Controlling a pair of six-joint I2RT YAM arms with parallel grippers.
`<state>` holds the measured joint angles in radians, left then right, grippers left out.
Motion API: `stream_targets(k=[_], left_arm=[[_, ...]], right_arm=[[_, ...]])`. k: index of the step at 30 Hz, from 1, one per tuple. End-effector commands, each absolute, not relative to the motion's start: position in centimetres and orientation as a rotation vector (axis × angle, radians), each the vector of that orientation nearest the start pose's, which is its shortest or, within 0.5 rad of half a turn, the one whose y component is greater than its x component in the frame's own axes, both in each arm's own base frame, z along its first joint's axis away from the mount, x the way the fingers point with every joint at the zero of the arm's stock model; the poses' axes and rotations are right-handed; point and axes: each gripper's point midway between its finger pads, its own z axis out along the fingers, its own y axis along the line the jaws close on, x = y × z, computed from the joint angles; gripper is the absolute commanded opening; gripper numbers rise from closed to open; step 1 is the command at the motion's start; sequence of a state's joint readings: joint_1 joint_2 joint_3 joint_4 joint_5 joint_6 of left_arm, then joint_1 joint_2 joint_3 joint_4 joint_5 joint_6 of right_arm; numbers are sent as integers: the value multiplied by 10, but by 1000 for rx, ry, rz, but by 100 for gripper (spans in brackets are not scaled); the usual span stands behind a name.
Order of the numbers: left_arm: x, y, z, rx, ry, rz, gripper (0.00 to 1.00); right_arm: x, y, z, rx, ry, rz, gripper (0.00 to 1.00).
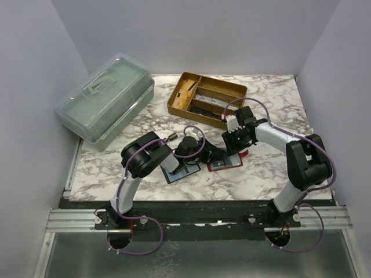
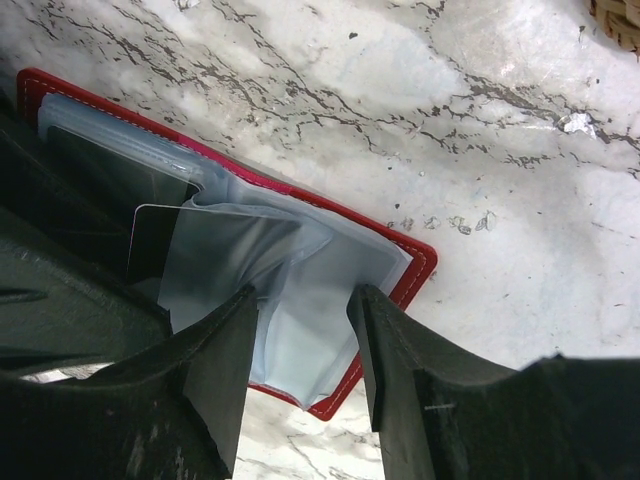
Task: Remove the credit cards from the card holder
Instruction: Remove the credit card from the card holder.
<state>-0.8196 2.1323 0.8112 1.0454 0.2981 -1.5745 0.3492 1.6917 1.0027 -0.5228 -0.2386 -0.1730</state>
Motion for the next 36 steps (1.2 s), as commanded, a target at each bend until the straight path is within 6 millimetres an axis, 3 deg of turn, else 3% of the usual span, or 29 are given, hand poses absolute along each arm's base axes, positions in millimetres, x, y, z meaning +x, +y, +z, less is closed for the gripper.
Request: stream_targets(k=[1,9,17,24,29,36], left_arm=[[264,-413,3,-705,2395,-1600,26],[262,-411,1,-701,2407,-1590,4],[262,-409,4,-689,2405,-1579,2],[261,-407,8,-669,2413,-1573,2],[255,-402,5,-668,2453,-1544,2],[252,-398,2,-645,2558,-1415,0]], right_arm=[[274,153,0,-788,2739,489,52],[283,143,13,-748,2696,447,54],[296,118,27,-633,2666,425,55],[297,115,37,-601,2635,473,52],[299,123,55,-601,2577,577,51],[285,153,79,-713,2483,848,49]])
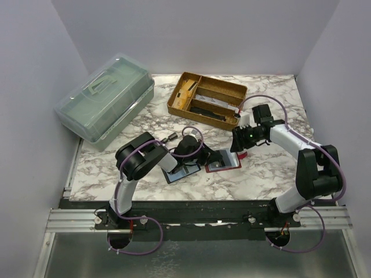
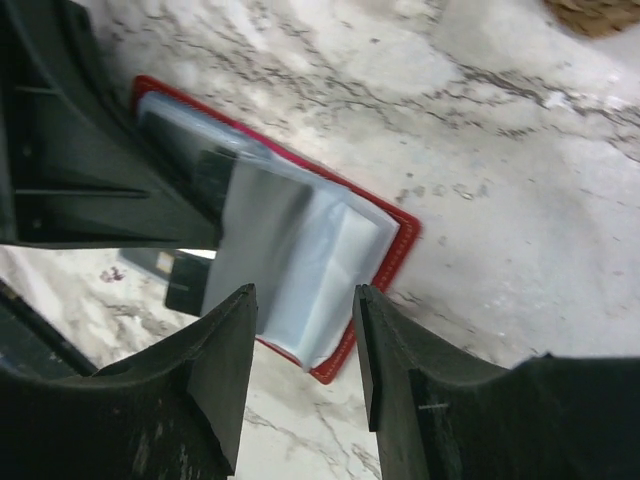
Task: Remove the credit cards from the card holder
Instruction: Remove the credit card from the card holder.
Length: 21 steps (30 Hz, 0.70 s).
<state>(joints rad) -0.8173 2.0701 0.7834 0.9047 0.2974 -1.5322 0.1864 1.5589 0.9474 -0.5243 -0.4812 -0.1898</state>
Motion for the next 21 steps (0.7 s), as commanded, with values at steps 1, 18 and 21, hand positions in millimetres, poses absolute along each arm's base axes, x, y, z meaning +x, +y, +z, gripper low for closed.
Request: stream_targets(k=[1,18,21], left_arm=[[254,-400,5,-636,2567,-1398,0],[256,-385,38,-455,2727,-1103,0],[257,-381,47,-437,2712,-1131,0]], right_arm=[[284,155,80,-718,2479,868,49],[277,167,66,-670,2551,1036,42],[276,168,63,-663,2562,1044,42]])
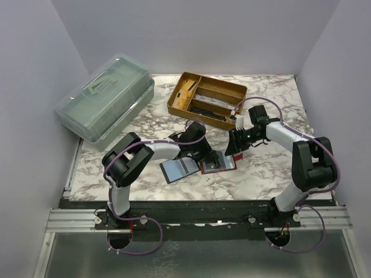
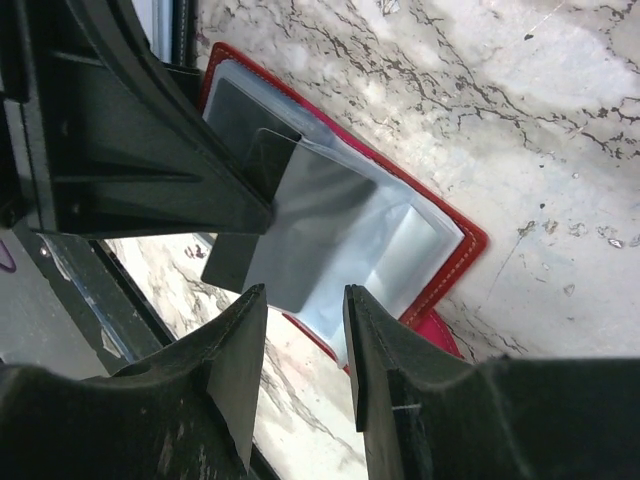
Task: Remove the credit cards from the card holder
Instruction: Remove the credit card from the card holder.
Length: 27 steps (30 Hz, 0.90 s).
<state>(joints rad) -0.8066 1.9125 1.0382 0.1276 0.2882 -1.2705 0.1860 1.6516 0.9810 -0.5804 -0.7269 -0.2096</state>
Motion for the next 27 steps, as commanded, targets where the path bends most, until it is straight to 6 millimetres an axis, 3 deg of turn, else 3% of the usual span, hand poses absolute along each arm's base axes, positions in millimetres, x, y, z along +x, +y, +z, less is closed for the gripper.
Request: stream_targets(k=[1,6,10,13,20,23,27], left_arm=[[257,-381,51,-431,2705,-1146,0],[263,-378,69,-441,2651,-1246,0],[260,-375,73,-436,2657,-1276,0],[254,-366,74,-431,2666,-1277,0],[245,-339,94,-275,2627,-1245,0],[245,-336,116,-122,2543,-1262,0],[244,-349,161,160,2296,-1404,0]], right_arm=[[276,168,63,-660,2562,1046,42],[273,171,56,-647,2586,1101,43],[274,168,45,-628,2639,1083,41],[281,167,50,-617,2623,1041,40],[273,179,80,-709,2475,1168,47],[267,186,100,-773,2374,1258,51],[259,197,137,-918,2150,1369,54]])
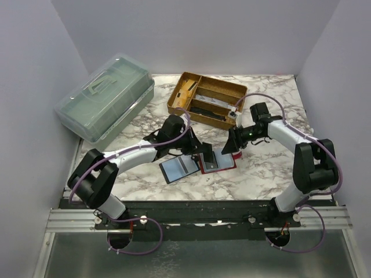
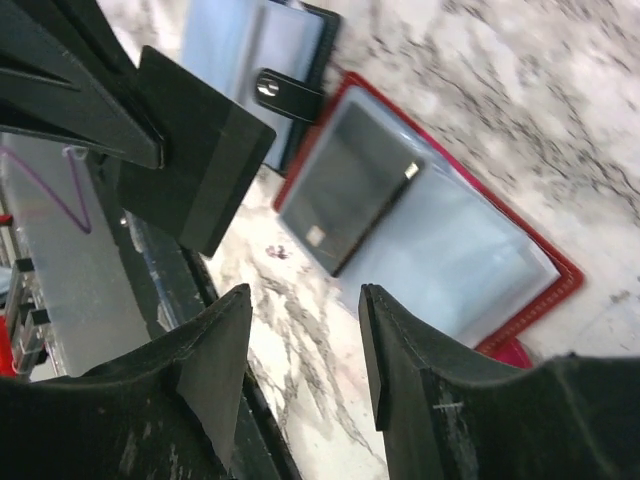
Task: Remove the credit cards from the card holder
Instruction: Remove the credit card from the card holder, then place the credit card in the storage box.
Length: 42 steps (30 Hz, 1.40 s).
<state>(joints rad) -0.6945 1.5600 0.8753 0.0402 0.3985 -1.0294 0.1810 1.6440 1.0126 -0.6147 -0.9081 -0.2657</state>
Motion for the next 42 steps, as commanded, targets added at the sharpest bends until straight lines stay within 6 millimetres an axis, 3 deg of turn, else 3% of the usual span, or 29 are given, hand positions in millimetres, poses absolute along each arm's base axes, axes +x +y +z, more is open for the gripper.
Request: stream_targets(k=[1,5,9,14,18,22,29,34,42], left_arm=[[245,-351,171,200,2229,-1422,0],[255,-353,206,271,1971,-1440,0],[264,-352,225,280,1837,-1421,0],[269,-351,246,276,1715,-1431,0],[268,-351,257,297,1657,-1439,0],[265,-347,260,285,1645,-1444,0],[264,-350,273,274,1581,-1504,0],[268,-357,281,247,1537,-1567,0],[276,-364,276,200,1524,-1611,0]], right_arm=[[256,201,153,-957,2066,1393,54],[250,210,201,-1034,1819,1443,68],[247,215,228,-1045,1737,1524,73],[251,217,232,-957,1839,1617,73],[264,213,229,-882,1916,1587,73],[273,200,244,-814,1881,1625,73],[280,200,242,-794,1854,1711,72],[286,210,247,-790,1847,1816,65],[285,217,257,-799,1804,1933,34]])
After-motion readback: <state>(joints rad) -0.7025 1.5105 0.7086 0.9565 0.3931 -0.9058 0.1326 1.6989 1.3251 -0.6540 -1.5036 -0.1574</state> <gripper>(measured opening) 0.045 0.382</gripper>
